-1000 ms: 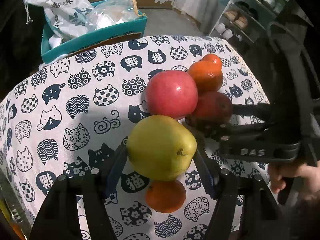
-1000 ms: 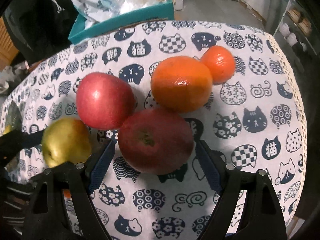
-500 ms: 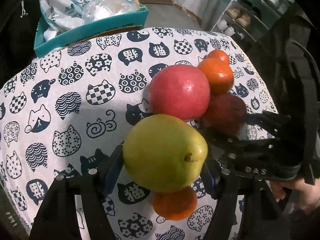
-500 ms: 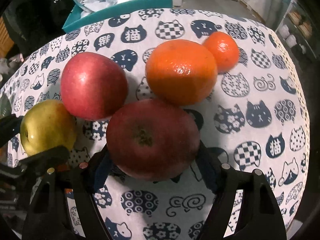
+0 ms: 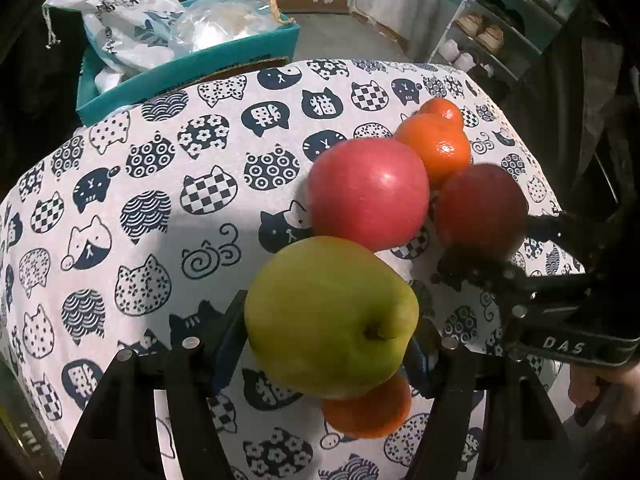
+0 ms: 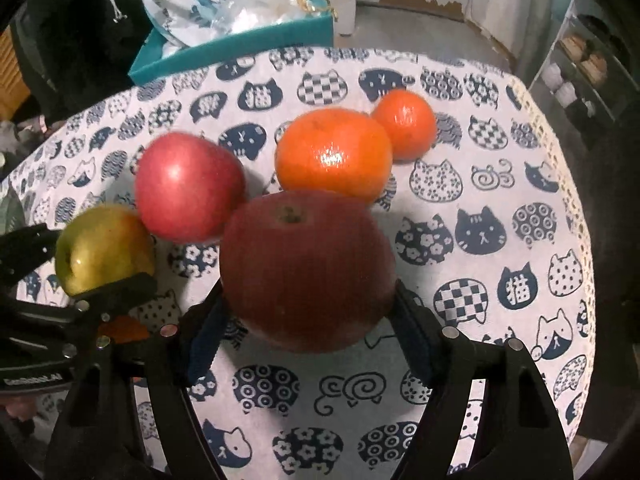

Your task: Organize fruits

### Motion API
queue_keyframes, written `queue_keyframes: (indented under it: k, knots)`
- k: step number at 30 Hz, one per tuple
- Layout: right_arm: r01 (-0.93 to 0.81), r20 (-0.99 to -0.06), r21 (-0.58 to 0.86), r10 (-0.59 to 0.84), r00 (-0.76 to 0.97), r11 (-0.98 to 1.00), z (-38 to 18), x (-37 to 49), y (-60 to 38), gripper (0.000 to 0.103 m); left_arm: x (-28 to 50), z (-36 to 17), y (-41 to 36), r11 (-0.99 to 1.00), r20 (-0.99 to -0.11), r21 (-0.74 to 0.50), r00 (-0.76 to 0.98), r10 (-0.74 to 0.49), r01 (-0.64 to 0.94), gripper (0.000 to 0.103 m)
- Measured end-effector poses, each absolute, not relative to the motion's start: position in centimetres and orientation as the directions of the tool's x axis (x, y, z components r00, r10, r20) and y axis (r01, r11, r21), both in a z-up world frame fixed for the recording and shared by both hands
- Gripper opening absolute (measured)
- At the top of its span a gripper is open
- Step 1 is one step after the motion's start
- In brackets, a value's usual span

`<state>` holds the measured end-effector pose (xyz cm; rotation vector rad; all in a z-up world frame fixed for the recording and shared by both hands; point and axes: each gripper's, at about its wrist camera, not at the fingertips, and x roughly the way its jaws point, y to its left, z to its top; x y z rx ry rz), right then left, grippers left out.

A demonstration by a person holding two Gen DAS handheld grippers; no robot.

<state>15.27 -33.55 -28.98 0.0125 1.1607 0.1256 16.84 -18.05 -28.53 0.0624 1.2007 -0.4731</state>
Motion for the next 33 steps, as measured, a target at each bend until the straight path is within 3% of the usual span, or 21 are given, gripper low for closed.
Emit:
queue_keyframes:
  k: [9,11,12,13,18,21,28,33]
  knots:
    - [-0.095,-0.856,0.073,0.111,0.504,0.993,-24.1,13.2,-34.7,0.071,15.4,-25.8,-17.5,0.897,-0.885,-0.198,0.322,-0.337,0.394,0.069]
    - [-0.093,-0.839,0.076,0.114,0.532,0.993,-22.6,13.2,-34.9,0.049,15.0,-25.0,-17.4,0.898,-0.878,-0.195,0.338,-0.339,0.394,0.069]
    - [-0.095,-0.836,0.076,0.116,0.536,0.993,-21.9,13.5,-35.0,0.019,14.8,-24.6,-17.3,0.898,-0.874,-0.196,0.344,-0.342,0.395,0.069]
    - [-0.092,-0.838,0.07,0.109,0.534,0.993,-21.4,14.3,-34.3,0.018,14.7,-24.2,-17.3,0.896,-0.871,-0.198,0.349,-0.347,0.396,0.069]
    - [-0.061,-0.908,0.128,0.141,0.395,0.99,-24.7,15.0,-34.2,0.031,14.4,-24.4,-17.4,0.901,-0.878,-0.183,0.347,-0.33,0.394,0.069]
    - [-0.036,-0.915,0.19,0.19,0.355,0.981,-26.5,14.4,-35.1,0.061,14.2,-25.1,-17.0,0.905,-0.887,-0.184,0.333,-0.321,0.383,0.069]
    - [-0.007,-0.915,0.199,0.188,0.358,0.98,-28.6,14.5,-35.8,0.075,14.3,-25.7,-16.4,0.911,-0.893,-0.181,0.325,-0.31,0.371,0.069]
    - [-0.006,-0.929,0.179,0.171,0.329,0.984,-30.3,15.1,-35.8,0.076,14.2,-26.0,-16.4,0.91,-0.897,-0.181,0.318,-0.309,0.372,0.069]
